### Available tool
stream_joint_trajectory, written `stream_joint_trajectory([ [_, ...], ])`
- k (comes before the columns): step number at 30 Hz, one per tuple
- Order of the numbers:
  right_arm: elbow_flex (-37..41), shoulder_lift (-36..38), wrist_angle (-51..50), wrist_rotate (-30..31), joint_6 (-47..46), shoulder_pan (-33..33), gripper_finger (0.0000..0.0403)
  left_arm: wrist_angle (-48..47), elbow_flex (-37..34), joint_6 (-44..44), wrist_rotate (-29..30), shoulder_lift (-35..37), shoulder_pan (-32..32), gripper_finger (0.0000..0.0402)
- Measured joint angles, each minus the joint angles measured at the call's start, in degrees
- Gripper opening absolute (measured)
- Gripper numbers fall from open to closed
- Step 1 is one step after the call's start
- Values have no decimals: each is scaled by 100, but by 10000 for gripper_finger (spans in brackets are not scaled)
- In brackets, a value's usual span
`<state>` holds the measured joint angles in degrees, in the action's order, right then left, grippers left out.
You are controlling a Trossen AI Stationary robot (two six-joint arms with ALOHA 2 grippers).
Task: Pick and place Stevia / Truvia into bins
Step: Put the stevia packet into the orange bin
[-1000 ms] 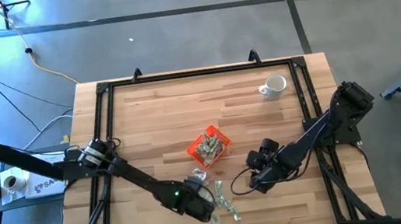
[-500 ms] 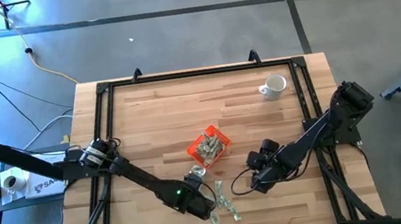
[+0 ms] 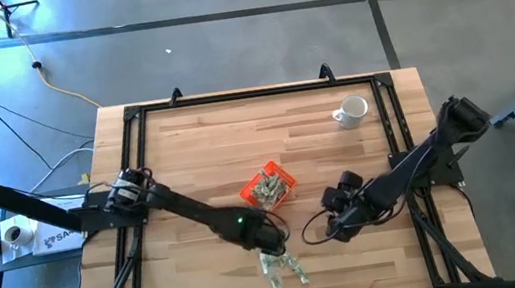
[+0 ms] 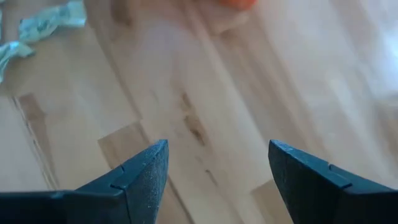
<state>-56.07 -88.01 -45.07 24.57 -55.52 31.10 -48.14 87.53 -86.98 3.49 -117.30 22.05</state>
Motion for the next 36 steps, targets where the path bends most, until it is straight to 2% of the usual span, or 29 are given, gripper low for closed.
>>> stream_joint_trajectory([
  [3,0,201,-201,214,-107,-36,266,51,-111,-7,-222,-19,-60,317],
  [7,0,335,-357,353,-140,-38,266,162,-268,-147,-301,-19,-26,280],
  [17,0,339,-494,552,3,-38,266,152,-538,-180,-332,3,-31,137],
  [22,0,339,-520,554,3,-38,266,101,-544,59,-84,3,-19,93],
  [28,0,339,-580,558,10,-36,266,-16,-538,198,-183,30,53,27],
  [32,0,356,-574,562,21,39,266,1,-557,31,-483,121,548,22],
  [36,0,402,-581,575,10,60,266,13,-557,-616,-695,306,1143,22],
])
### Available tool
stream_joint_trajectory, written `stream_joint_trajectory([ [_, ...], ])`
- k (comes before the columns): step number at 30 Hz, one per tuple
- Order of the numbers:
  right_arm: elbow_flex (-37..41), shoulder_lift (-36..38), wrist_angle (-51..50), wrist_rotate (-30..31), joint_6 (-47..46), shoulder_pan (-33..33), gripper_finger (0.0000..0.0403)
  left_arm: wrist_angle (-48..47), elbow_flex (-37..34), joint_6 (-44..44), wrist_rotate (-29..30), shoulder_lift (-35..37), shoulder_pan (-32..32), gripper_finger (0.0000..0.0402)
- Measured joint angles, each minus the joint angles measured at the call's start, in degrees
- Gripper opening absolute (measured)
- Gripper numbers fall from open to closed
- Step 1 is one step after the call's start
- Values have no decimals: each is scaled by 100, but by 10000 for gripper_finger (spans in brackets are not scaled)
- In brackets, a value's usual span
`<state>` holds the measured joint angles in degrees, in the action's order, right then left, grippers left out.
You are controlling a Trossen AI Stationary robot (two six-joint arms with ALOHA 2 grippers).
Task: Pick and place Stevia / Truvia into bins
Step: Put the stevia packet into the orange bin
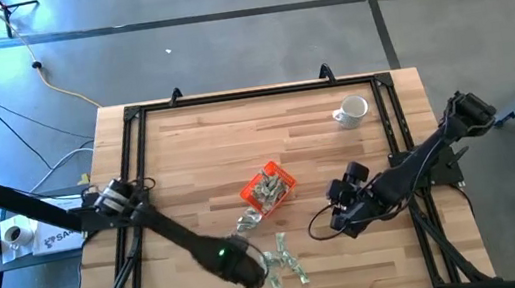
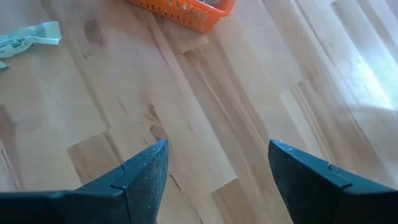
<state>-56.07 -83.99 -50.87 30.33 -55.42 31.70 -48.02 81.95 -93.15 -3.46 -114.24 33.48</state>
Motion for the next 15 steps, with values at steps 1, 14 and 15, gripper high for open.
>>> stream_joint_trajectory([
  [1,0,8,-1,22,2,-4,266,65,0,-152,82,67,48,22],
  [14,-2,501,-404,228,193,-107,266,215,10,1937,1626,1055,-2024,42],
  [15,-2,568,-493,281,192,-137,266,318,17,2161,1461,991,-2267,47],
])
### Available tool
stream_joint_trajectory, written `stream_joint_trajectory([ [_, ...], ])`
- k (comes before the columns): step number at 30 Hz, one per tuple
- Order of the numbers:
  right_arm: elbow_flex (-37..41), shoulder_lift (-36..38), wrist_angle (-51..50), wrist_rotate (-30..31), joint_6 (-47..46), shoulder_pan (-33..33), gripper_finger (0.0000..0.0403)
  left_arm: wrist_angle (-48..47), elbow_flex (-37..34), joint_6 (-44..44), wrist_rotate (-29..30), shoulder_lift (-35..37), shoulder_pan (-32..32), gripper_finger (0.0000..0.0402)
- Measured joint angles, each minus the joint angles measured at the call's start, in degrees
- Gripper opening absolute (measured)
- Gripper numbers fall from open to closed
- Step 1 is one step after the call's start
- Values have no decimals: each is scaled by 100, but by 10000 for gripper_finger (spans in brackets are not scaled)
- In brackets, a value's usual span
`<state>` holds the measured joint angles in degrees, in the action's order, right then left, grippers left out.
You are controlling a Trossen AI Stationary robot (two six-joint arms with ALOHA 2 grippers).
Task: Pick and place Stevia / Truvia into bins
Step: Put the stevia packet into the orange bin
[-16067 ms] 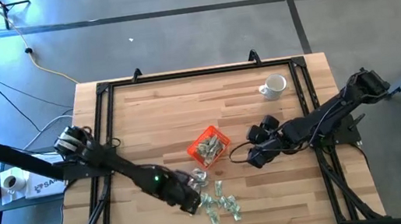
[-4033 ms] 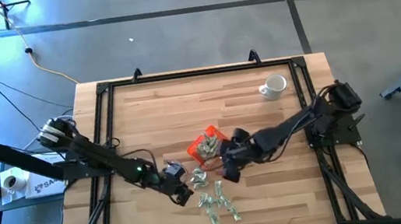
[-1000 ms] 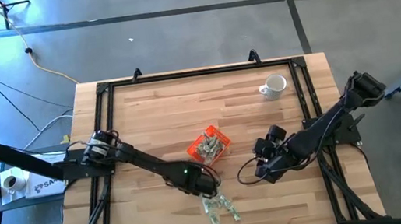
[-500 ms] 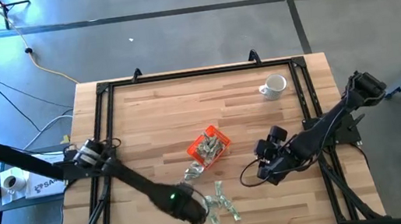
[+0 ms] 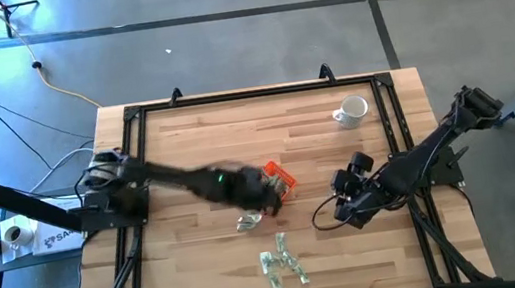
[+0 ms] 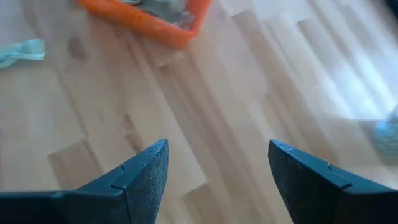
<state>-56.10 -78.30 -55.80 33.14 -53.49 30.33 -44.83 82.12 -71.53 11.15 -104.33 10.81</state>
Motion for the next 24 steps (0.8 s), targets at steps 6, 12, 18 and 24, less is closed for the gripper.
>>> stream_joint_trajectory([
  [6,0,374,-191,208,-1,-190,266,217,-13,570,-1132,-247,-740,107],
  [12,0,468,-215,261,167,-432,266,-231,-11,717,-1342,-28,-537,208],
  [18,0,455,-163,189,317,-792,266,-1385,-24,829,-1227,98,174,275],
  [24,0,455,77,147,867,-1206,266,-744,-328,1325,-864,40,700,269],
])
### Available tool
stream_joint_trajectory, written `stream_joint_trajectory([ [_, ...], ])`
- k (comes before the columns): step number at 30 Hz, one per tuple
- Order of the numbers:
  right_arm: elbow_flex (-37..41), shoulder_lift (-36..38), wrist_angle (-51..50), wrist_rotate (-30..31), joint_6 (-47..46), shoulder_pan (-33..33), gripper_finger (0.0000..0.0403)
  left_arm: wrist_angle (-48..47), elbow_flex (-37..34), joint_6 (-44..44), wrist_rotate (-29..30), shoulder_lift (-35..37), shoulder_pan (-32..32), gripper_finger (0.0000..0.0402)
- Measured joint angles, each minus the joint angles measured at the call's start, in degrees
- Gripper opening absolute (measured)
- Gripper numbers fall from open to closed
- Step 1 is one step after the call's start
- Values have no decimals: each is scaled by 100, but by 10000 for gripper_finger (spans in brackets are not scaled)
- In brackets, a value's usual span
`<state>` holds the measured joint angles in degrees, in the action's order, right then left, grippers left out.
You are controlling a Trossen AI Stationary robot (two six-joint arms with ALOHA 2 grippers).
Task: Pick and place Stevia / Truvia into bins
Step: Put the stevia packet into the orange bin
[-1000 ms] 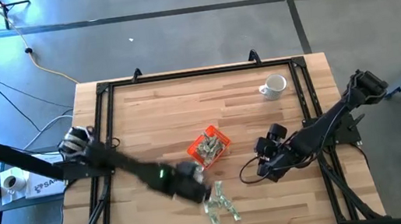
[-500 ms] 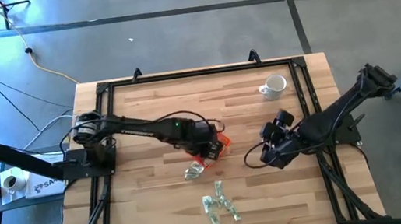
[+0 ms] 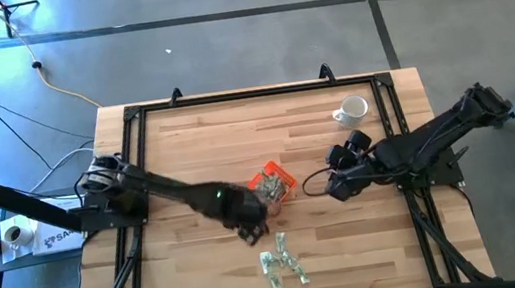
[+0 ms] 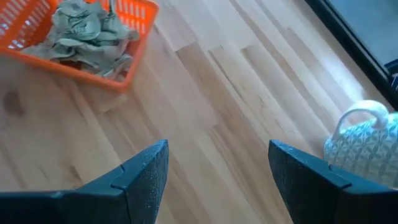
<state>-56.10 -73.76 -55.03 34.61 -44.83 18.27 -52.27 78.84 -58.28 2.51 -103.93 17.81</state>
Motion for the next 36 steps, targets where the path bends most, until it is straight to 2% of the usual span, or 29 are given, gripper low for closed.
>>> stream_joint_trajectory([
  [4,0,0,296,-231,455,-228,266,611,-318,848,223,6,325,244],
  [6,0,0,395,-546,622,-279,266,886,-506,1019,445,5,439,230],
  [10,84,-4,745,-1375,748,-203,266,1087,-836,1014,565,-1,624,203],
  [16,843,-11,1930,-1883,165,-23,252,1149,-880,490,744,13,666,165],
  [22,1285,-11,2992,-2031,-309,-27,223,1183,-880,532,716,-16,103,126],
  [28,1279,-11,3008,-1825,-423,-25,203,1188,-889,1526,751,-19,-623,99],
  [36,1266,-11,3052,-1601,-670,-22,203,1446,-1033,2540,763,-19,-1671,86],
])
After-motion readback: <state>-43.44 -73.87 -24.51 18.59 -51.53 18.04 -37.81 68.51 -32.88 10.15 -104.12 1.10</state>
